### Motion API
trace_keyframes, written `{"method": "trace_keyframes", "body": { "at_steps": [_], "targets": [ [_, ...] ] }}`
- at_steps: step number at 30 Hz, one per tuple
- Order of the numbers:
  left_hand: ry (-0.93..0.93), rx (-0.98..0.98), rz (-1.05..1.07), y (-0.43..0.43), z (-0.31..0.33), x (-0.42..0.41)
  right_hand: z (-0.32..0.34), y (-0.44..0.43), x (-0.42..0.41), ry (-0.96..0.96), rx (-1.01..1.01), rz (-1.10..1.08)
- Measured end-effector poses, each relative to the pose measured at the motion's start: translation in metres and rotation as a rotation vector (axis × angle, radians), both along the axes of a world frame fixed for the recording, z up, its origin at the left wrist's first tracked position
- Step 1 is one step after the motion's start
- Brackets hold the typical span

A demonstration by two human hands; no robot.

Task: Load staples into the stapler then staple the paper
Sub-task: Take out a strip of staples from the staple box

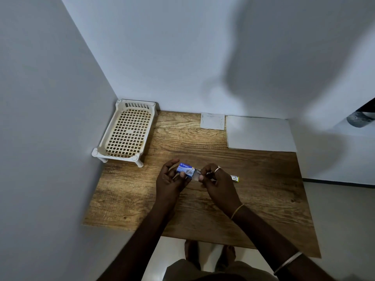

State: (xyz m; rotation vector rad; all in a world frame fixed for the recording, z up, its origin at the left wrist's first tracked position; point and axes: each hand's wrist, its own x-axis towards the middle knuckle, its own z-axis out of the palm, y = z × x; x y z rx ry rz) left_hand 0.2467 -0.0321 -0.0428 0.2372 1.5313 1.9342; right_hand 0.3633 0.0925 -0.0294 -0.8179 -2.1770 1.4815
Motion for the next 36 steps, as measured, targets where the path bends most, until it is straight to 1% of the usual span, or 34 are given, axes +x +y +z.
{"method": "trace_keyframes", "body": {
  "at_steps": [2, 4, 8, 11, 14, 17, 19, 22, 23, 24, 26, 31, 32, 34, 36],
  "targets": [
    [0.000, -0.009, 0.002, -0.001, -0.002, 0.000, -0.002, 0.000, 0.003, -0.015, 0.025, -0.004],
    [0.012, -0.018, -0.004, -0.001, -0.005, 0.001, -0.004, -0.001, 0.005, -0.002, 0.007, -0.025],
    [0.015, -0.044, 0.002, -0.002, -0.009, 0.004, -0.008, -0.002, 0.008, 0.054, -0.139, -0.086],
    [0.031, -0.070, 0.007, -0.003, -0.013, 0.007, -0.011, -0.001, 0.012, 0.083, -0.236, -0.099],
    [0.008, -0.078, 0.011, -0.004, -0.017, 0.009, -0.012, 0.000, 0.017, 0.126, -0.322, -0.106],
    [-0.006, -0.074, 0.010, -0.005, -0.019, 0.010, -0.015, 0.001, 0.018, 0.102, -0.387, -0.118],
    [-0.004, -0.082, 0.013, -0.005, -0.021, 0.011, -0.017, 0.001, 0.017, 0.090, -0.539, -0.153],
    [0.000, -0.088, 0.019, -0.003, -0.022, 0.013, -0.018, -0.001, 0.015, 0.124, -0.982, -0.247],
    [-0.001, -0.092, 0.015, -0.003, -0.023, 0.015, -0.019, -0.003, 0.015, 0.127, -1.078, -0.266],
    [-0.002, -0.097, 0.012, -0.003, -0.024, 0.016, -0.022, -0.005, 0.015, 0.110, -1.116, -0.278],
    [0.009, -0.119, 0.006, -0.005, -0.028, 0.019, -0.030, -0.008, 0.015, 0.058, -1.075, -0.290],
    [0.066, -0.164, -0.035, -0.015, -0.037, 0.026, -0.037, -0.011, 0.021, -0.089, -0.704, -0.188],
    [0.062, -0.170, -0.039, -0.017, -0.039, 0.027, -0.038, -0.011, 0.023, -0.103, -0.674, -0.169],
    [0.085, -0.193, -0.049, -0.021, -0.042, 0.028, -0.040, -0.013, 0.026, -0.117, -0.683, -0.165],
    [0.182, -0.245, -0.085, -0.025, -0.046, 0.029, -0.043, -0.014, 0.027, -0.151, -0.697, -0.201]
  ]
}}
